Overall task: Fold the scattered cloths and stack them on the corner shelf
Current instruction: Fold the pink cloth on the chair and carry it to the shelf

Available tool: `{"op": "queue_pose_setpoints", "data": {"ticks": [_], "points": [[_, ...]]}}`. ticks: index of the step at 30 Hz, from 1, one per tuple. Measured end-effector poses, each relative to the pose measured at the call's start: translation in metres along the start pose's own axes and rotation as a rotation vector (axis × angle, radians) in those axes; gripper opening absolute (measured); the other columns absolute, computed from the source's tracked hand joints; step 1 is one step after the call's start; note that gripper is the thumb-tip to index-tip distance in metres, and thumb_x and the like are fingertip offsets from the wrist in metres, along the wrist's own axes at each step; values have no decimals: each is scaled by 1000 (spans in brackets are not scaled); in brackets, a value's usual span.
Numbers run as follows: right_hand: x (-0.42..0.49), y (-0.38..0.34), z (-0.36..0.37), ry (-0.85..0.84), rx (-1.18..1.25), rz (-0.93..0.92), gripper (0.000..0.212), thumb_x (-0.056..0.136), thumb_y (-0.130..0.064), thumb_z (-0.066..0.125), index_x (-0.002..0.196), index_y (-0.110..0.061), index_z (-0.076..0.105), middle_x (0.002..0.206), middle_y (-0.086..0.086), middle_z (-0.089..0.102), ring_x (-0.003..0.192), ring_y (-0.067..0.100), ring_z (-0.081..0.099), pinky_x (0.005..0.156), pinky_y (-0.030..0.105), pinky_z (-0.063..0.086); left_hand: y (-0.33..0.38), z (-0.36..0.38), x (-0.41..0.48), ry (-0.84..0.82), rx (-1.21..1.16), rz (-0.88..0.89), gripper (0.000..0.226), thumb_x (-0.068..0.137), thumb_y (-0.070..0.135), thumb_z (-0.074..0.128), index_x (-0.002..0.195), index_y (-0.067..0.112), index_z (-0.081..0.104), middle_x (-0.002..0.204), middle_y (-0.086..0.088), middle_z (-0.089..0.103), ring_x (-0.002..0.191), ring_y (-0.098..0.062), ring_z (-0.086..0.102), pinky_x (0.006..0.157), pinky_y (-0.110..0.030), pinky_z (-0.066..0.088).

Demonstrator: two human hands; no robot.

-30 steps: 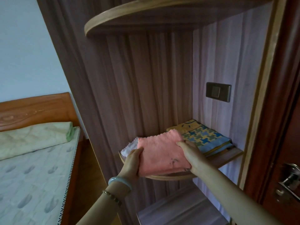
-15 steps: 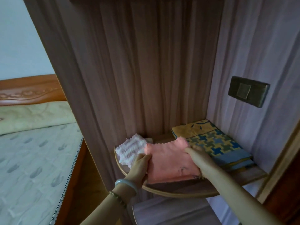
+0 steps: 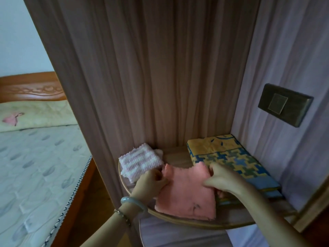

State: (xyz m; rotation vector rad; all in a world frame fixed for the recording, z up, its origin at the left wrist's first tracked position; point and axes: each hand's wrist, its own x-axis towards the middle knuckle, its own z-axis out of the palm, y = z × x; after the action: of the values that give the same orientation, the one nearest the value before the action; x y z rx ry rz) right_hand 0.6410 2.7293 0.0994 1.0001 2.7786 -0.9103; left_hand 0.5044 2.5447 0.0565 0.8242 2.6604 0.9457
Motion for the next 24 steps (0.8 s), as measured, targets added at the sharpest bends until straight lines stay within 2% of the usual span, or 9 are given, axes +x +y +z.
{"op": "queue_pose_setpoints", "data": {"ticks": [2,5,8,10,14,16,18,20,24], "points": [[-2,-1,1,238,-77,-122,32,73,-32,66,97,-15,53,95,2,59,91,25,60,72,34,49,-2,2,-6,188,153,110,26,87,43,56,87,17,53,82,5,62,79,-18,60,67,-34,43],[-13,-7,18,619,-236,-413,36,79,-39,56,103,-14,63,109,9,62,102,31,59,86,40,47,3,4,-11,364,222,426,21,89,39,47,94,19,50,92,6,55,86,-17,52,70,-32,42],[-16,-4,55,454,-453,-516,61,78,-51,42,116,-9,66,126,15,61,121,31,52,105,45,28,0,19,-7,297,425,695,39,85,35,43,115,14,58,118,-3,61,109,-25,58,93,-37,37],[-16,4,72,293,-539,-496,67,79,-53,40,119,-6,65,127,14,62,126,29,47,105,49,23,-11,33,-6,220,580,755,49,89,37,38,129,14,54,131,-4,59,124,-23,53,105,-43,24],[-14,6,73,153,-596,-425,68,80,-55,36,114,-5,68,120,11,66,117,26,60,101,52,25,-18,38,-6,122,638,741,51,95,36,30,133,13,54,130,-2,61,124,-20,54,105,-51,21],[-16,3,67,114,-597,-416,72,81,-57,31,122,-6,64,128,11,62,124,25,54,111,49,11,-14,34,-9,85,659,701,51,93,36,32,132,13,55,129,-1,62,123,-20,55,105,-51,20],[-16,-3,58,107,-572,-461,76,86,-58,23,144,-10,39,151,8,36,143,21,26,113,46,-12,-11,30,-10,61,631,684,53,93,39,31,135,14,52,131,-1,60,126,-18,52,109,-49,15],[-14,-10,46,58,-557,-482,70,91,-56,30,150,-19,22,158,1,19,147,18,5,114,50,-15,-6,24,-12,50,491,655,57,93,45,28,137,13,48,136,-2,55,130,-19,47,115,-44,11],[-16,-38,24,16,-513,-485,55,90,-54,44,138,-26,42,156,2,24,145,21,14,117,49,-6,-2,-3,-21,117,186,617,54,92,50,34,126,13,55,128,-4,57,118,-21,52,103,-37,38]]}}
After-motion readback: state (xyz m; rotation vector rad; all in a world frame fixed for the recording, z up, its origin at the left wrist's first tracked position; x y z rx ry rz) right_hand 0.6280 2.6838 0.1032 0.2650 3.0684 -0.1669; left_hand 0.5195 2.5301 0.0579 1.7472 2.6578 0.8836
